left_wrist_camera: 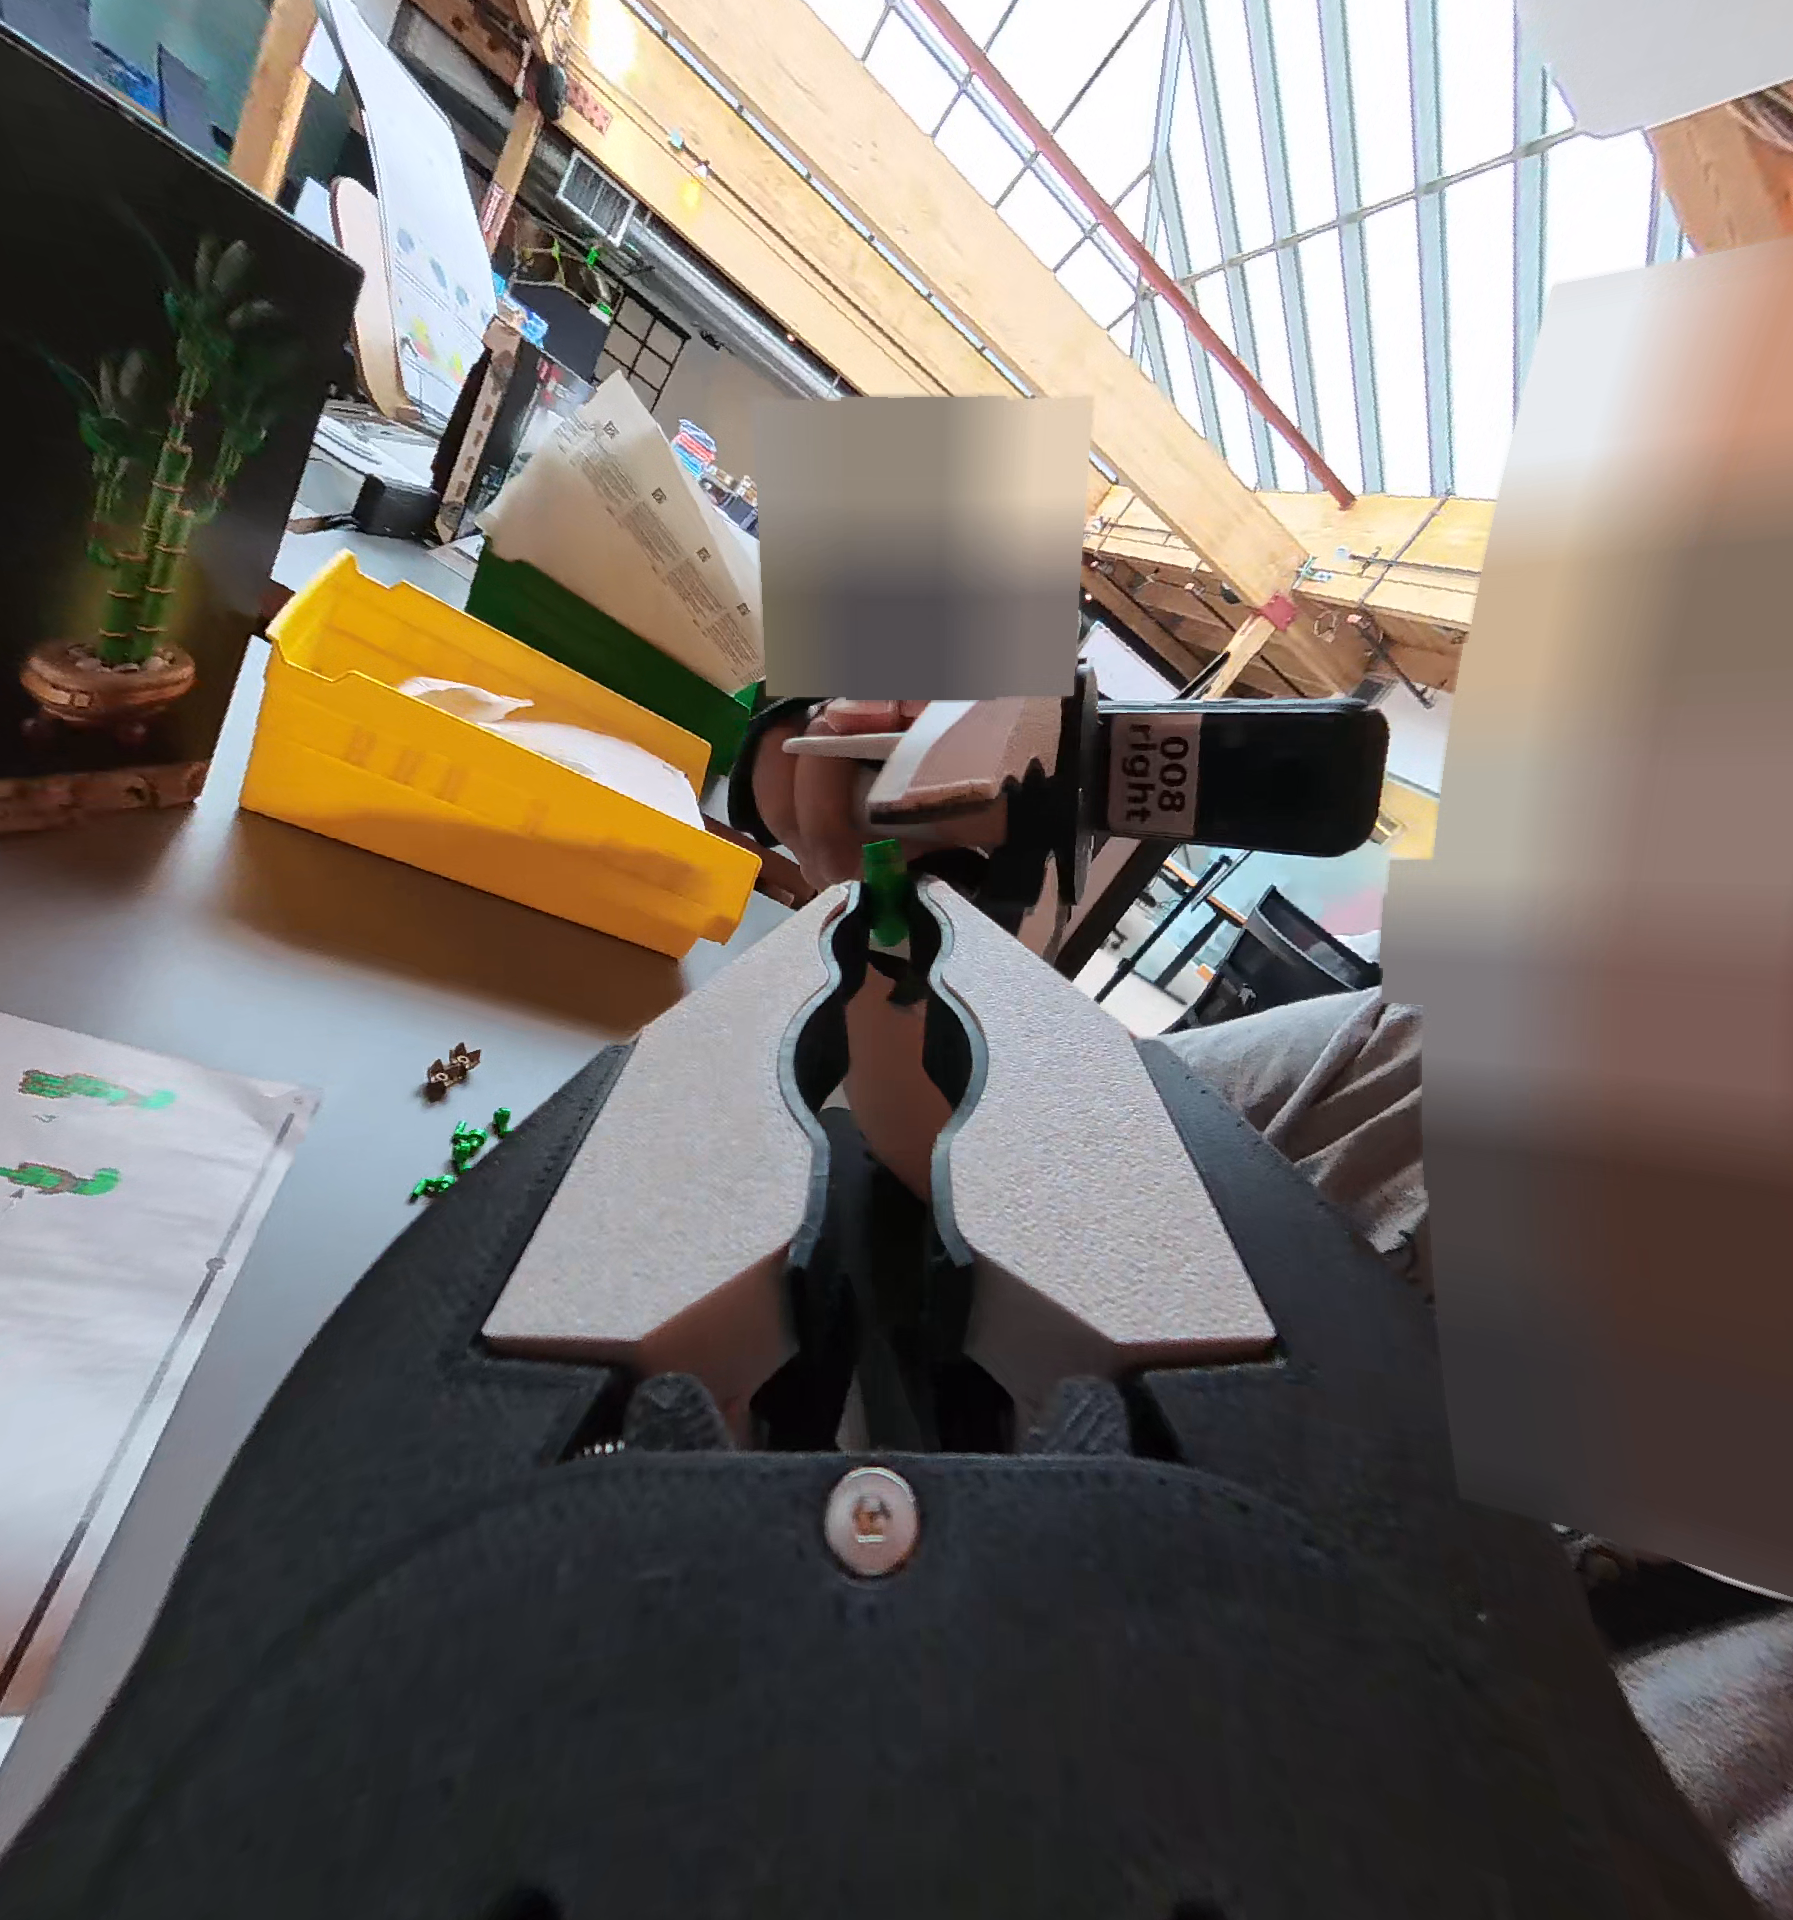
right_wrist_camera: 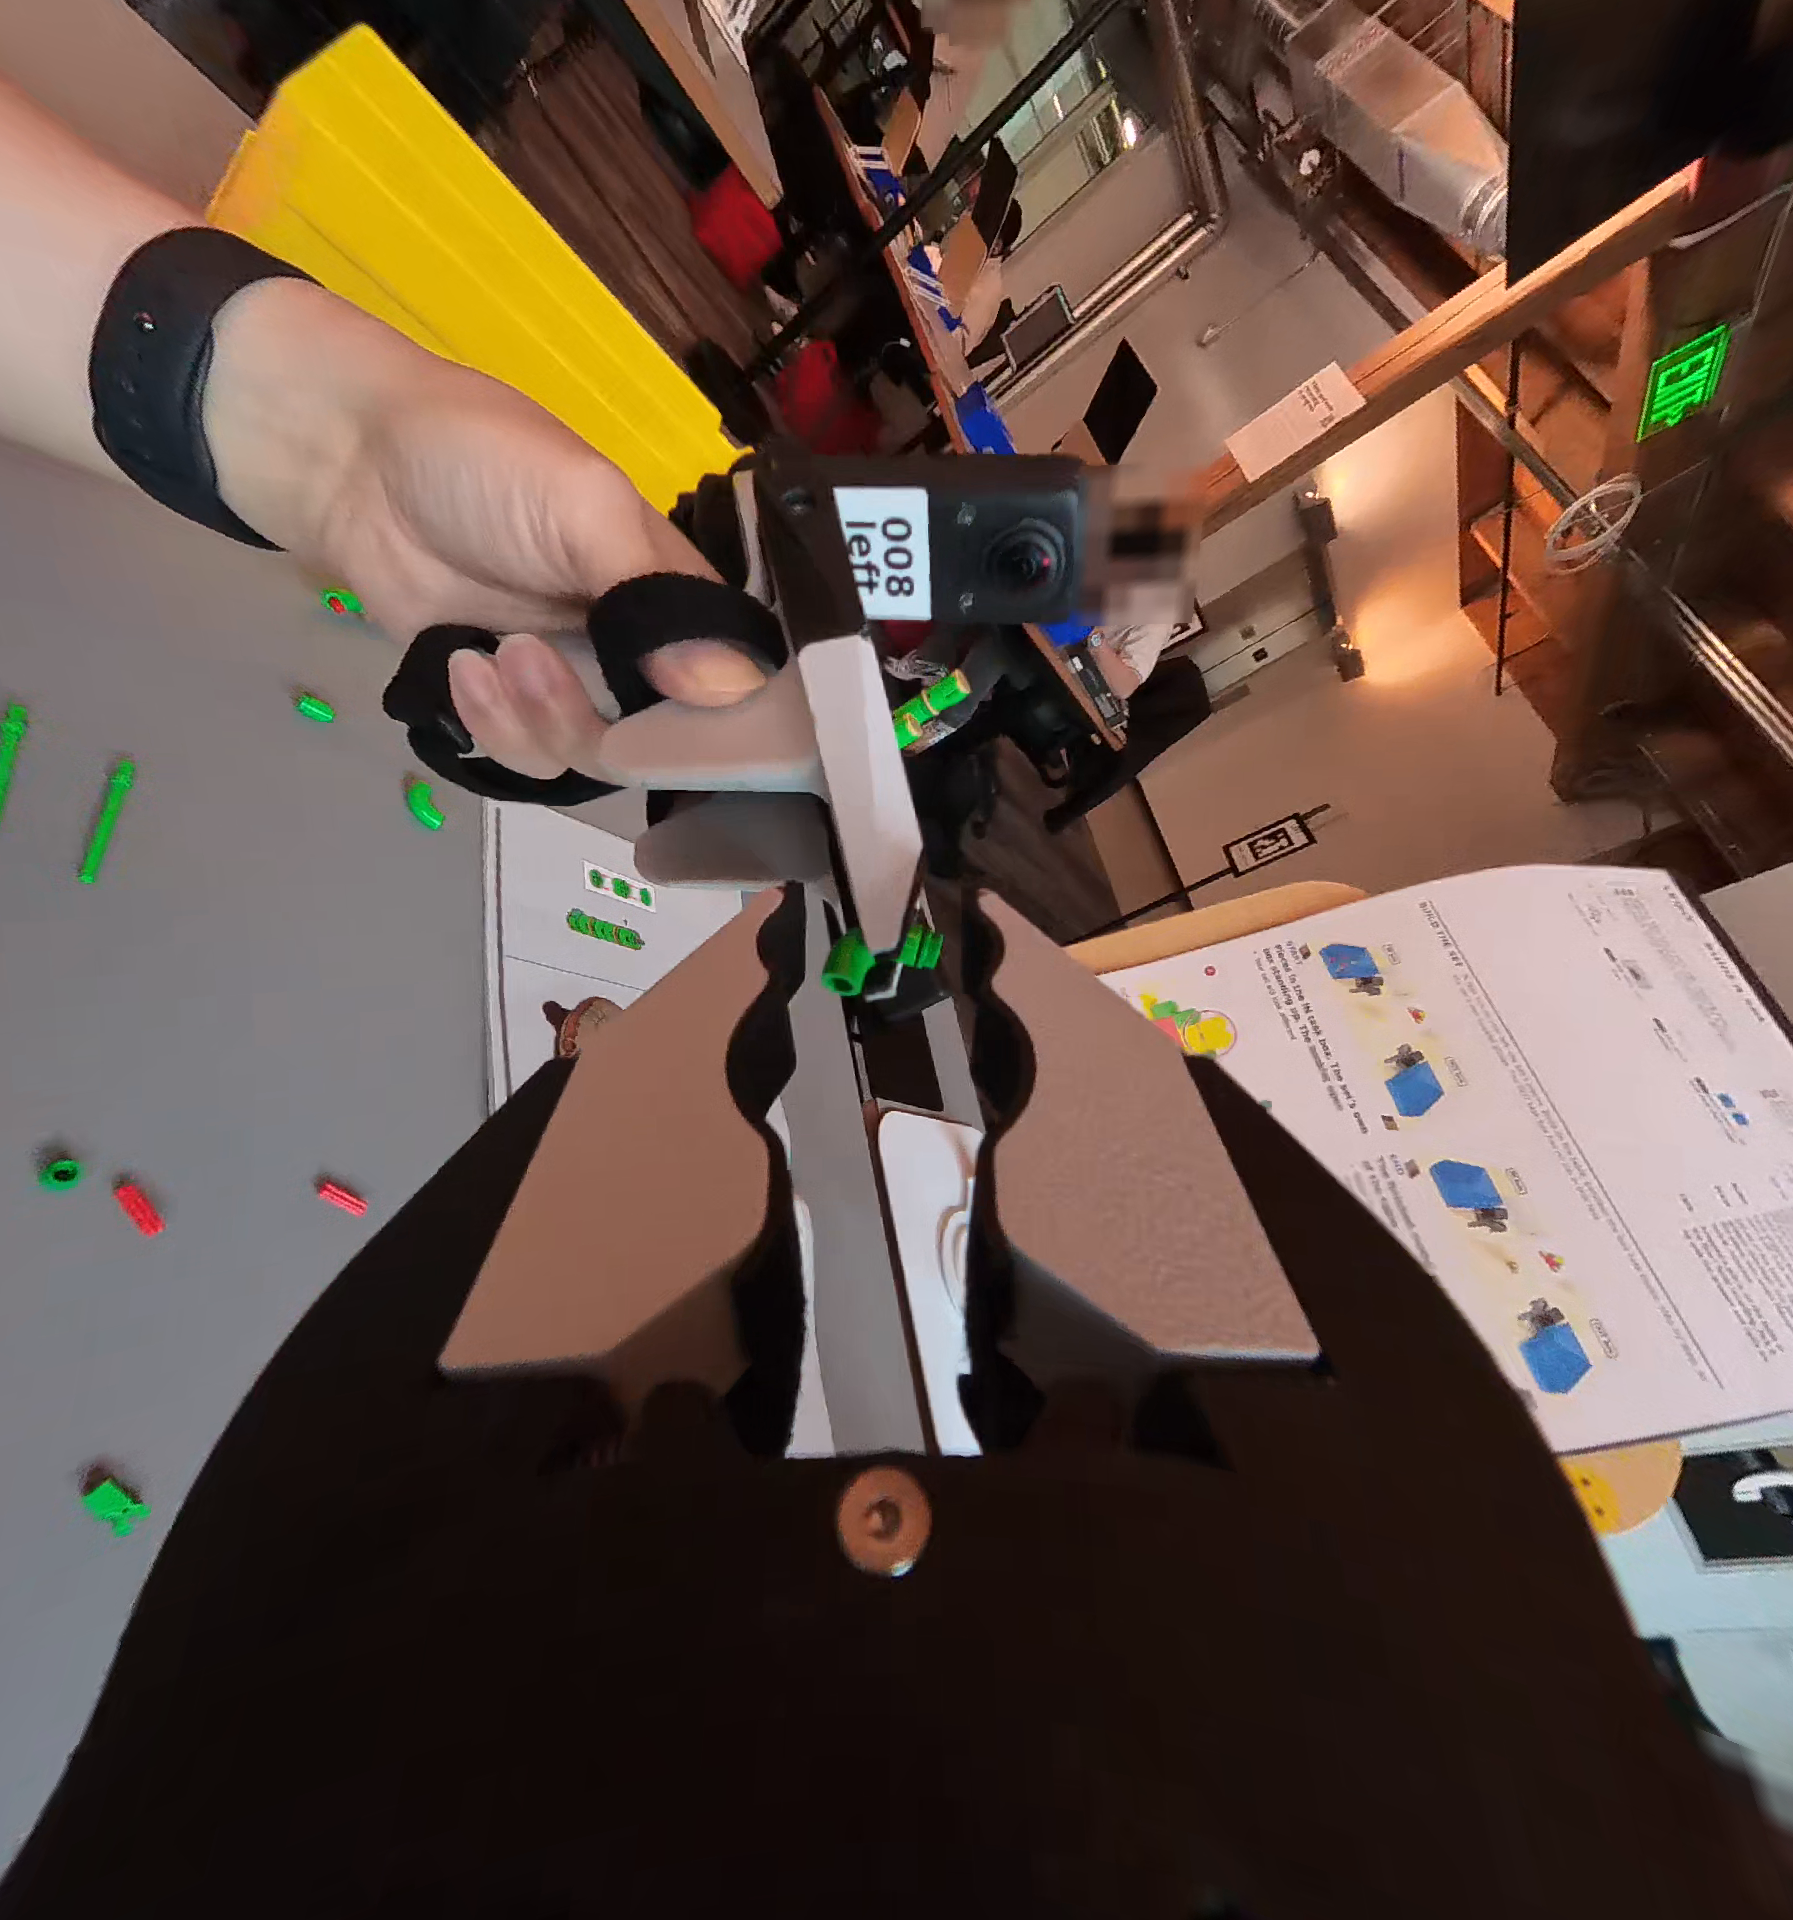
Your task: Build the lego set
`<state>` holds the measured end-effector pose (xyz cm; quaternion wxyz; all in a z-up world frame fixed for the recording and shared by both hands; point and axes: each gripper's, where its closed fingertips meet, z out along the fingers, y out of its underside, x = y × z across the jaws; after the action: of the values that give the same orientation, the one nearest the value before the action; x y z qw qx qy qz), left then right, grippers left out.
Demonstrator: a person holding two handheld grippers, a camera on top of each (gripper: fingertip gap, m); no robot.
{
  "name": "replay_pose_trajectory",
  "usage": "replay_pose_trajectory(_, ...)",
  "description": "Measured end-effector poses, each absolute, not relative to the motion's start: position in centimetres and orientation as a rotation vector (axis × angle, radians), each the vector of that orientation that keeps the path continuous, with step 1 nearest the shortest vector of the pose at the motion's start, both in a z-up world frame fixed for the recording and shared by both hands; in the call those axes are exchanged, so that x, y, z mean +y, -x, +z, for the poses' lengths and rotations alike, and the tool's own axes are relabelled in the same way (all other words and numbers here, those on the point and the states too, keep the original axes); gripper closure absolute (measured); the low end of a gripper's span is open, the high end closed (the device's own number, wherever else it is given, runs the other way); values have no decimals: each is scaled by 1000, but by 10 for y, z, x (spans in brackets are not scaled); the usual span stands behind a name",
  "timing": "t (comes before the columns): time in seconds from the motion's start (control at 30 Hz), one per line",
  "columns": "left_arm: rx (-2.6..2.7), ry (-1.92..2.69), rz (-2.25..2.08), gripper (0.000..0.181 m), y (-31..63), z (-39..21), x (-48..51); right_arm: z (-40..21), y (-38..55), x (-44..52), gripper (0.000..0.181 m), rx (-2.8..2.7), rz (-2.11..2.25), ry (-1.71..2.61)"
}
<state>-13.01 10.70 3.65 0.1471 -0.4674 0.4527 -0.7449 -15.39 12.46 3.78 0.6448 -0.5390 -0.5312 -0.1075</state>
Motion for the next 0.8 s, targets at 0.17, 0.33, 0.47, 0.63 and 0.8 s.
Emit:
replay_pose_trajectory(0.17, 1302, 1341, -2108, 177, 132, 41, 106, 43, 151, 125, 159, -1179, -237, 1241)
replay_pose_trajectory(0.33, 1279, 1335, -2062, 177, 132, 43, 110, 43, 151, 129, 163, -1156, -241, 1256)
replay_pose_trajectory(0.47, 1275, 1335, -2038, 177, 132, 43, 111, 44, 152, 129, 164, -1140, -225, 1253)
replay_pose_trajectory(0.63, 1273, 1340, -2022, 177, 132, 43, 110, 45, 151, 128, 165, -1133, -204, 1241)
replay_pose_trajectory(0.8, 1257, 1348, -2008, 177, 131, 43, 111, 45, 151, 130, 167, -1123, -231, 1220)
